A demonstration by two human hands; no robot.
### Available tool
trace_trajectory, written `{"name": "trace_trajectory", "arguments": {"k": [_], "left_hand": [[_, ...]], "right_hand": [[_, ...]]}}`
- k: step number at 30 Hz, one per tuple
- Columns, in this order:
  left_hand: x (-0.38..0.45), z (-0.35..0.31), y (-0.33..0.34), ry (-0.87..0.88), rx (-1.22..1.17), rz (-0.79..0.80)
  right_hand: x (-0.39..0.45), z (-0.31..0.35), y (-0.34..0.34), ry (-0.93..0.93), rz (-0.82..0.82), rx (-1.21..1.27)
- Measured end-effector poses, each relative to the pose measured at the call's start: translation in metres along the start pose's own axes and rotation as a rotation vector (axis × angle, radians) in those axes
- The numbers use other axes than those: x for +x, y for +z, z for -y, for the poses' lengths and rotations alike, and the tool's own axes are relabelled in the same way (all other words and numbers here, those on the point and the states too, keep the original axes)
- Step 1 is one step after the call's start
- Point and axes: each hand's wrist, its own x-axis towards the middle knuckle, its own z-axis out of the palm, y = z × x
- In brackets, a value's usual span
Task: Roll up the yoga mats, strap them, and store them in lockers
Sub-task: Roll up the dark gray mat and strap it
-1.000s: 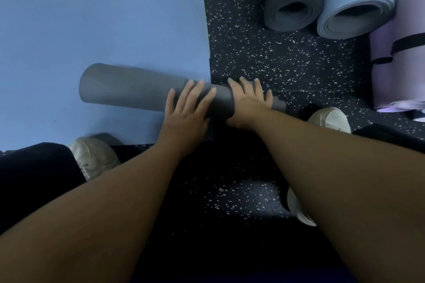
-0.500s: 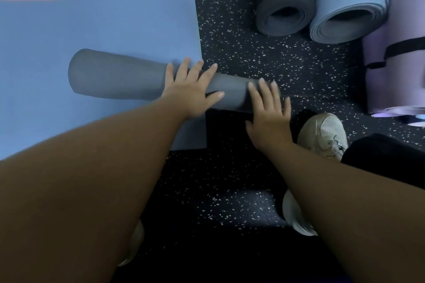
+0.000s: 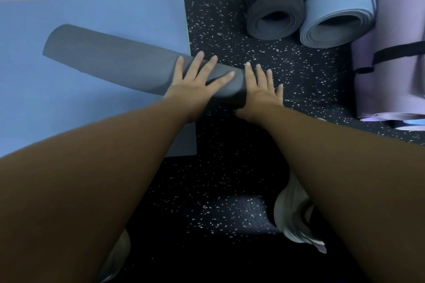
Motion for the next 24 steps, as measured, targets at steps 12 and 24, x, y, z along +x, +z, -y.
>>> {"name": "trace_trajectory", "arguments": {"k": [12, 24], "left_hand": [[0.048, -0.029, -0.022, -0.285, 0.071, 0.211], [0.042, -0.043, -0.007, -0.057, 0.14, 0.086]], "right_hand": [[-0.006, -0.002, 0.0, -0.08, -0.004, 0.031], [-0.03, -0.01, 0.007, -0.102, 0.059, -0.017]]}}
